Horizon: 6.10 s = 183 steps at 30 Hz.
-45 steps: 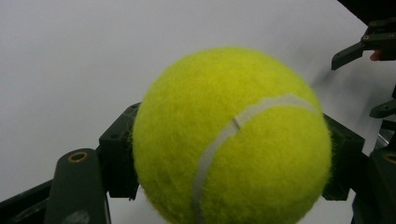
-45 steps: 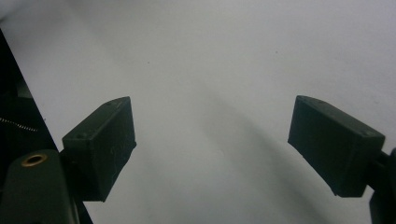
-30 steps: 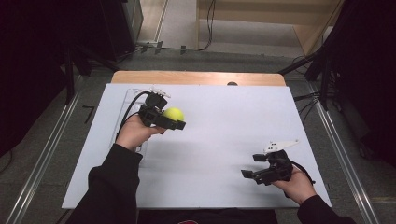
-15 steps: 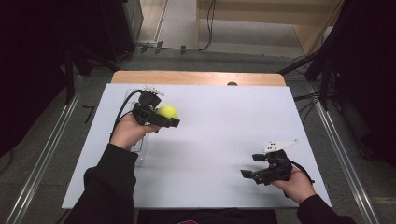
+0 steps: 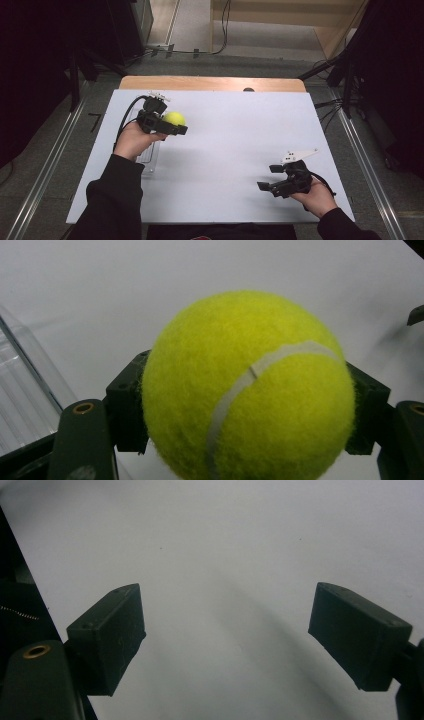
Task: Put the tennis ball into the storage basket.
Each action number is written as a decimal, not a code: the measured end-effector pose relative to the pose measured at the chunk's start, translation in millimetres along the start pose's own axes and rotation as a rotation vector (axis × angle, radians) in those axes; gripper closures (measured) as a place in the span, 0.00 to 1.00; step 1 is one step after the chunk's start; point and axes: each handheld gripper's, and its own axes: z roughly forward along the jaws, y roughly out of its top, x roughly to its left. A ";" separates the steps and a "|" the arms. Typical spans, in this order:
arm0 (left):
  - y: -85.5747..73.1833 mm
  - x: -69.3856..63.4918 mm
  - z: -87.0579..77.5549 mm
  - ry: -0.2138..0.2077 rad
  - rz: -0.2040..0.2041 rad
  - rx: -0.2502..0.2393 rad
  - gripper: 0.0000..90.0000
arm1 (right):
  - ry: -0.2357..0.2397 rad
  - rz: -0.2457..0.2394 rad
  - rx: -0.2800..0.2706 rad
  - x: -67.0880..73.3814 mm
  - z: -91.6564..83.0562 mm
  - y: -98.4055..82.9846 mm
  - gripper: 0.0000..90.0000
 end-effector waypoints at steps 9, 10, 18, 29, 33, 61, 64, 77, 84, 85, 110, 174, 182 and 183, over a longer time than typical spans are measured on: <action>-3.3 6.6 -2.5 0.024 -0.018 -0.005 0.30 | 0.002 -0.002 0.001 0.5 0.6 0.9 0.14; -3.6 7.5 -3.2 0.025 -0.016 -0.001 0.30 | 0.002 -0.003 0.001 0.5 0.7 1.0 0.14; -6.3 12.5 -7.5 0.032 -0.037 -0.016 0.30 | 0.002 -0.005 0.006 0.8 1.6 1.7 0.14; -8.9 19.6 -14.1 0.052 -0.069 -0.031 0.30 | 0.003 -0.008 0.006 0.8 2.0 2.2 0.14; -10.0 22.6 -16.2 0.082 -0.075 -0.033 0.30 | 0.003 -0.009 0.006 0.8 2.1 2.2 0.14; -19.2 46.1 -30.2 0.190 -0.177 -0.071 0.30 | 0.005 -0.009 0.011 1.0 2.7 2.4 0.14; -19.9 48.2 -30.2 0.209 -0.184 -0.071 0.30 | 0.005 -0.010 0.010 0.8 2.7 2.4 0.14; -20.7 56.9 -28.6 0.248 -0.211 -0.107 0.30 | 0.006 -0.013 0.013 1.1 3.1 1.9 0.14; -19.7 59.7 -21.2 0.268 -0.213 -0.102 0.30 | 0.005 -0.010 0.012 1.3 2.9 1.7 0.14; -19.9 60.5 -20.5 0.270 -0.207 -0.097 0.30 | 0.004 -0.010 0.012 1.2 2.8 1.6 0.14; -33.4 80.5 -3.7 0.311 -0.266 -0.088 0.30 | 0.007 -0.009 0.012 1.5 2.7 1.5 0.14; -9.6 46.0 -30.0 0.104 -0.205 -0.130 0.23 | 0.009 -0.008 0.009 0.9 2.4 1.5 0.14; -4.9 35.2 -26.1 0.043 -0.172 -0.133 0.23 | 0.010 -0.005 0.010 0.8 2.0 0.8 0.14; -4.7 34.3 -24.6 0.035 -0.166 -0.131 0.23 | 0.009 -0.004 0.009 0.9 1.7 0.7 0.14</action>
